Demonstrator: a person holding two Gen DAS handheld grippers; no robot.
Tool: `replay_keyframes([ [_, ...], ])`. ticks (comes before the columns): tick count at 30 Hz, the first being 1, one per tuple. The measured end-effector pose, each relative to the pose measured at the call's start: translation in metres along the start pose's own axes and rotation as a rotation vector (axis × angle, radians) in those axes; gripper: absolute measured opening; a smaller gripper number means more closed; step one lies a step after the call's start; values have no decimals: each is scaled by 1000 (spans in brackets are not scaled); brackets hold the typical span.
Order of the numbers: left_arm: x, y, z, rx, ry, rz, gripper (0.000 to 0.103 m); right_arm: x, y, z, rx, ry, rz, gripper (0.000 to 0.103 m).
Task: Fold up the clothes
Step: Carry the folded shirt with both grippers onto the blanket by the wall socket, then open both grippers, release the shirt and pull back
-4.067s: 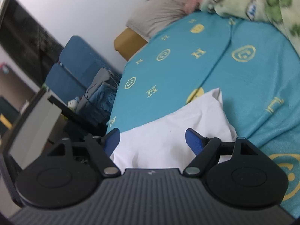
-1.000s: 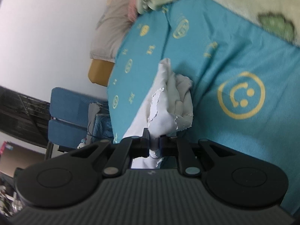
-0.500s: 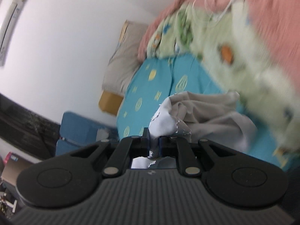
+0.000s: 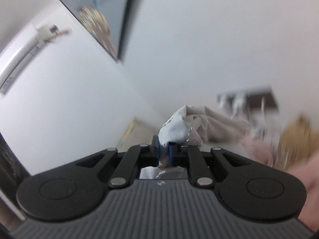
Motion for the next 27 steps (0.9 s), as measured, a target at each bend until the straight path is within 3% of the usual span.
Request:
replay_keyframes([
  [3, -20, -21, 25, -41, -100, -33, 27, 33, -9, 31, -52, 13, 63, 13],
  [10, -99, -11, 98, -217, -178, -217, 27, 113, -29, 110, -199, 32, 215, 13],
  [12, -122, -8, 119, -268, -200, -269, 39, 136, -35, 133, -241, 37, 258, 13],
  [13, -133, -6, 130, -293, -211, -296, 41, 148, -37, 144, -262, 40, 280, 14],
  [16, -125, -11, 125, -339, -290, -356, 47, 145, -39, 144, -276, 45, 325, 15],
  [18, -114, -15, 118, -357, -350, -395, 74, 140, -38, 140, -289, 55, 358, 17],
  [19, -103, -12, 116, -353, -392, -406, 83, 134, -31, 135, -279, 74, 364, 19],
  [20, -88, -7, 113, -340, -442, -412, 94, 129, -23, 130, -265, 97, 367, 34],
  [21, -73, -3, 110, -328, -492, -418, 100, 123, -14, 124, -251, 121, 370, 62],
  [23, -33, 15, 108, -307, -568, -414, 103, 109, 5, 113, -204, 171, 367, 93],
  [27, 24, 54, 108, -263, -654, -386, 103, 75, 49, 96, -90, 261, 317, 94],
])
Point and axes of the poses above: each gripper's, at about its wrist camera, not at the fingertips, and y roughly against the way its jaws point, x to its right, z to its underside, the point moved 4 cm from there along -y, roughly the way its jaws point, and after that the axes turned 14 degrees about z, right-handed, at the moved point
